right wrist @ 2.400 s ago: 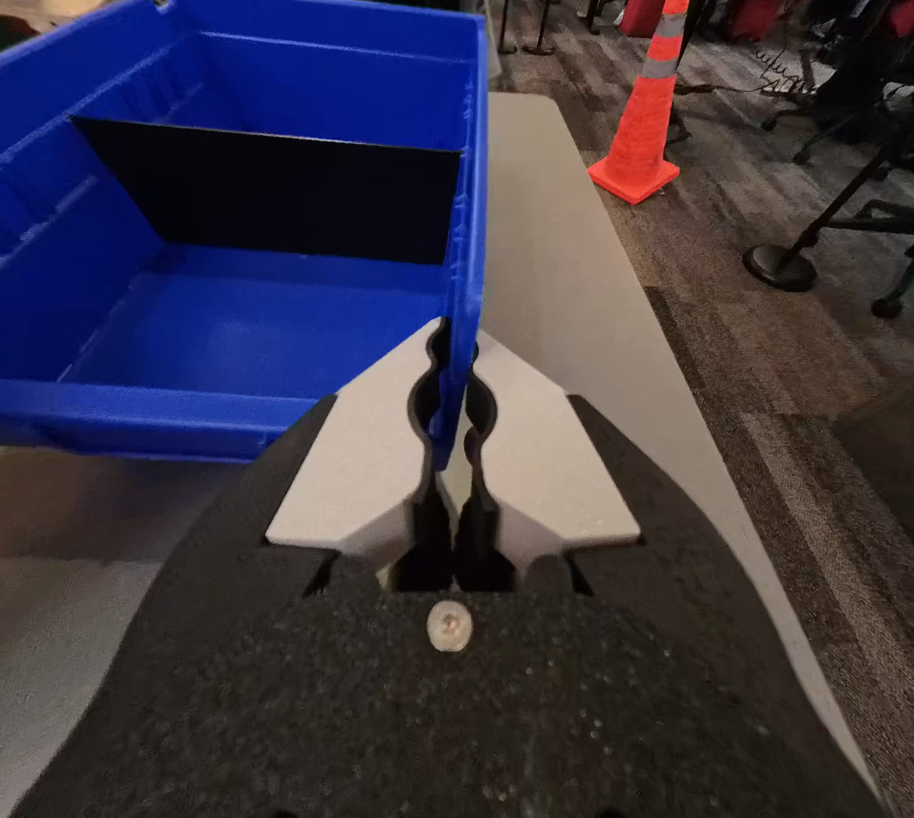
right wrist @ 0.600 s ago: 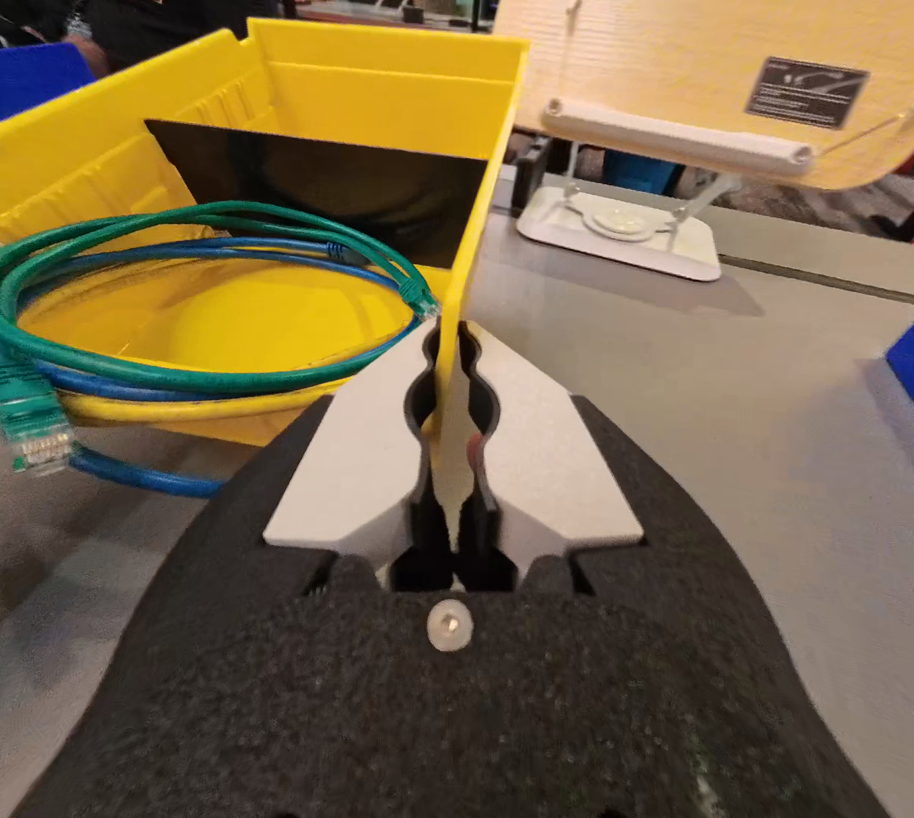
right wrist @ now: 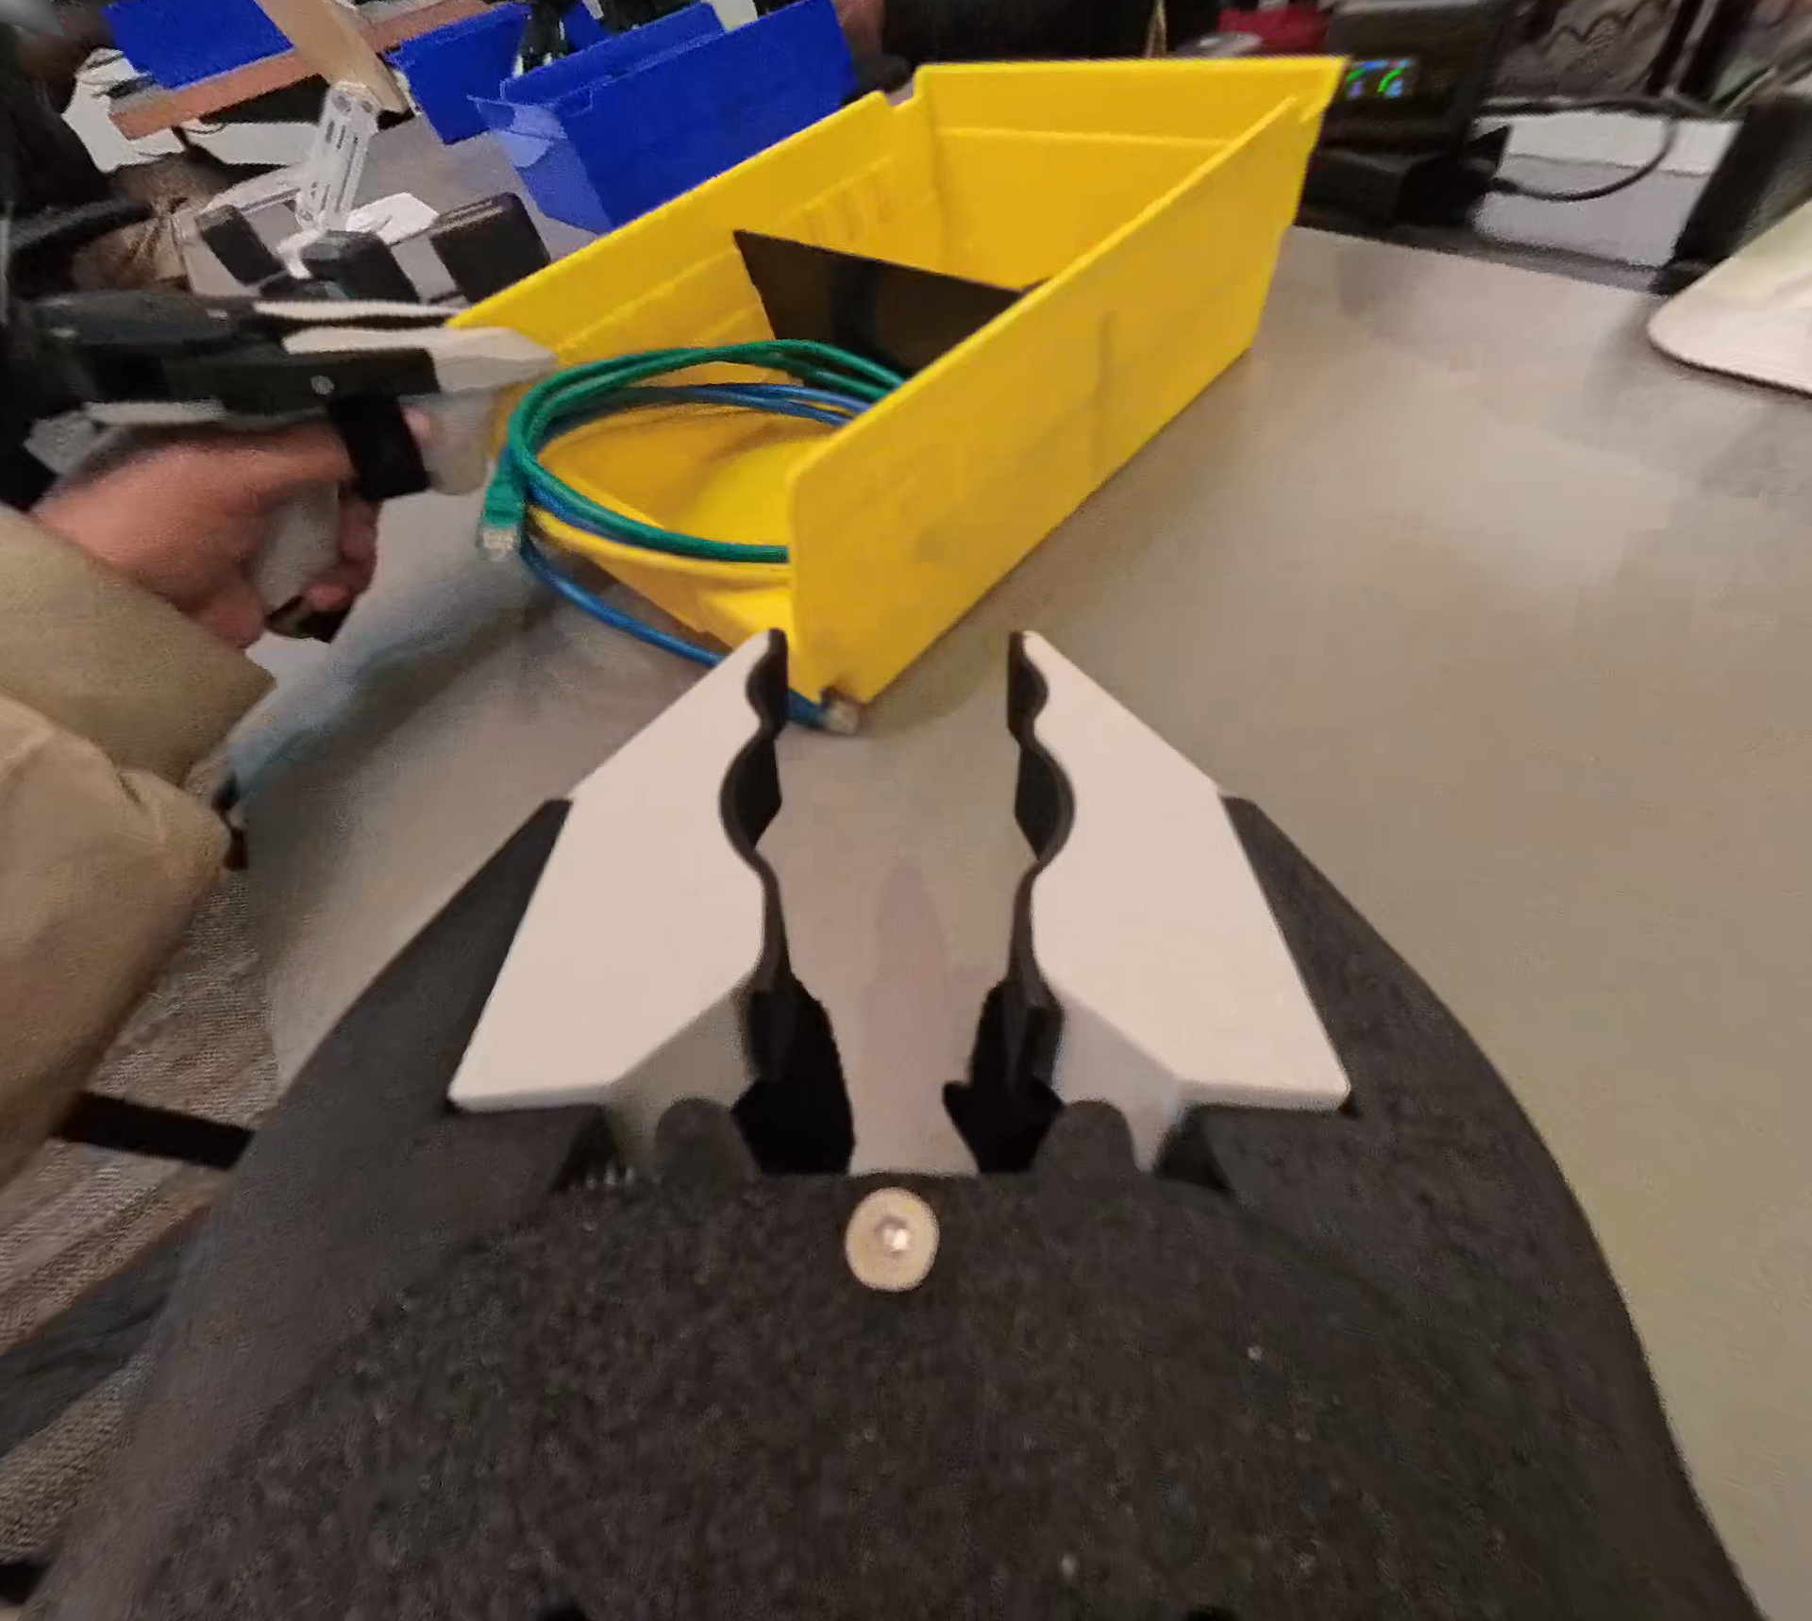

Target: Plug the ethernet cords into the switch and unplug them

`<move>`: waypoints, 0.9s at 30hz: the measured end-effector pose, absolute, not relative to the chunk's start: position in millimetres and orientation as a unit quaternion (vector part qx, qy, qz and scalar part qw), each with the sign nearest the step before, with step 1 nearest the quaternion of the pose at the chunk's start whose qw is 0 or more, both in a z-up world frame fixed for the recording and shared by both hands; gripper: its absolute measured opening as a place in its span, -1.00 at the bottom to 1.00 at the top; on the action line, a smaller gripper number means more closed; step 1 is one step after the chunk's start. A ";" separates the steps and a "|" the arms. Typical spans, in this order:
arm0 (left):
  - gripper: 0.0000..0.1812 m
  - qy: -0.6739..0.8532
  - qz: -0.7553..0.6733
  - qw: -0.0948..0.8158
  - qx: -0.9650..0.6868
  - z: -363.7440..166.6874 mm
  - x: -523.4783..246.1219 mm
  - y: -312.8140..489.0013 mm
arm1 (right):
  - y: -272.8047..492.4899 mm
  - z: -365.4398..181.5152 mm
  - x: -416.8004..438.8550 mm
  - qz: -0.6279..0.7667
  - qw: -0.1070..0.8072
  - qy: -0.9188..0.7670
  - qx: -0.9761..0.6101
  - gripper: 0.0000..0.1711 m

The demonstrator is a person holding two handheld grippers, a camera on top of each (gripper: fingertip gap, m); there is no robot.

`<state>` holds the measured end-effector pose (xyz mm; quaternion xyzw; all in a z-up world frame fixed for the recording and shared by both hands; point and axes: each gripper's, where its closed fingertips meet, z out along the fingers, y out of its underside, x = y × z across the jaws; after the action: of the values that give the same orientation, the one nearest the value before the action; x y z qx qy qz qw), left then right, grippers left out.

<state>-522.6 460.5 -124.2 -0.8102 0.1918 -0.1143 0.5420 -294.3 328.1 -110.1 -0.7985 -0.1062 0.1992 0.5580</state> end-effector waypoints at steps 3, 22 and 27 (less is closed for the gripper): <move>-0.65 0.151 -0.098 0.600 -0.780 -97.3 -532.7 456.9 | 280.5 -105.1 -221.5 0.152 0.597 -0.093 -0.782 -0.38; -0.71 0.106 -0.043 0.562 -0.819 -109.2 -494.5 393.6 | 111.4 -114.0 67.6 -0.061 0.638 0.198 -0.742 -0.54; -0.53 0.106 -0.078 0.524 -0.842 -130.3 -538.1 431.0 | 124.5 -119.5 56.3 -0.089 0.624 0.159 -0.760 -0.54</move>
<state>-538.1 431.0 -130.3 -0.8417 0.1065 -0.0783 0.5235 56.3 124.5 -119.5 -0.7596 0.1590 -0.0887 0.6244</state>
